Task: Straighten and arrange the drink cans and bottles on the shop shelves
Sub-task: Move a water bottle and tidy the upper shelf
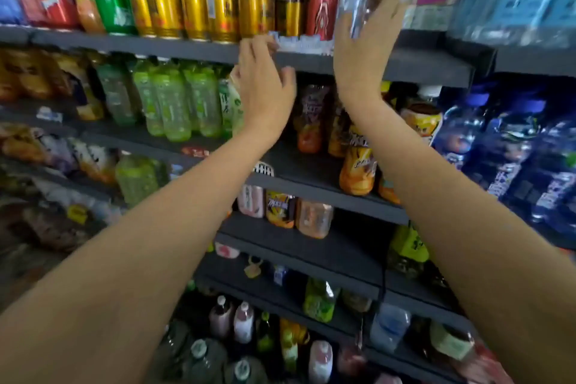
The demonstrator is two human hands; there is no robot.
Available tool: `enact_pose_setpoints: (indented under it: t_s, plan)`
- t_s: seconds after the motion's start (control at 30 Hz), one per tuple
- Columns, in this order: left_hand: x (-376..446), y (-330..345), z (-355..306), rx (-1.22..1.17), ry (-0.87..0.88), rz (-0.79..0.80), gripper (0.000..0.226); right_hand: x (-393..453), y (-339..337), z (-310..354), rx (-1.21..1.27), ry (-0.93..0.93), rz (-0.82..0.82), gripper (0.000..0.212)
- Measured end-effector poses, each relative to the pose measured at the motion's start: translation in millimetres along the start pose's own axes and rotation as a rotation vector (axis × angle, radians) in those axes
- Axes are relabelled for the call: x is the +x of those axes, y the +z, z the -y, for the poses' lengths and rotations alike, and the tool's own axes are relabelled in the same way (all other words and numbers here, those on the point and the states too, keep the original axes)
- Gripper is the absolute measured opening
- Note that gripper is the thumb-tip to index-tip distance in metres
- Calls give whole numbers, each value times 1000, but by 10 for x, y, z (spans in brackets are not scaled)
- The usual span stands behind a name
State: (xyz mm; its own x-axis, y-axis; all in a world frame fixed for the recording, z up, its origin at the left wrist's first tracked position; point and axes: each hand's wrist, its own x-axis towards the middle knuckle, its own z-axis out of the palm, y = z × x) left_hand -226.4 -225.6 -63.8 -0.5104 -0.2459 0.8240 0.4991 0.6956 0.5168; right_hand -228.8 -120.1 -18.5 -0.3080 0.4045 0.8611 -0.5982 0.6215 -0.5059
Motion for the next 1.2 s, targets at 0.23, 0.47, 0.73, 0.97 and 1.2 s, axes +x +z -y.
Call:
enact_pose_setpoints:
  t_s: [0.23,0.47,0.73,0.97,1.2]
  plan:
    - [-1264,-243,1006,217,-335,144,31,-2023,-152,-323,-11,-30,564,27]
    - [-2210,-157,2160,250,-844,1083,68,-3614,-210,-1261,-317,824,1164,35]
    - [-3066,533,3321,213,-743,1196,77,-4910,363,-2445,-271,1295,789,74]
    - [-3512,1123,4049,70,-686,1076,69,-5333,1056,-3376,-161,1220,536,83]
    - [-3754,984,4187,37,-646,1026,66,-5508,1030,-3385,-301,1111,487,82]
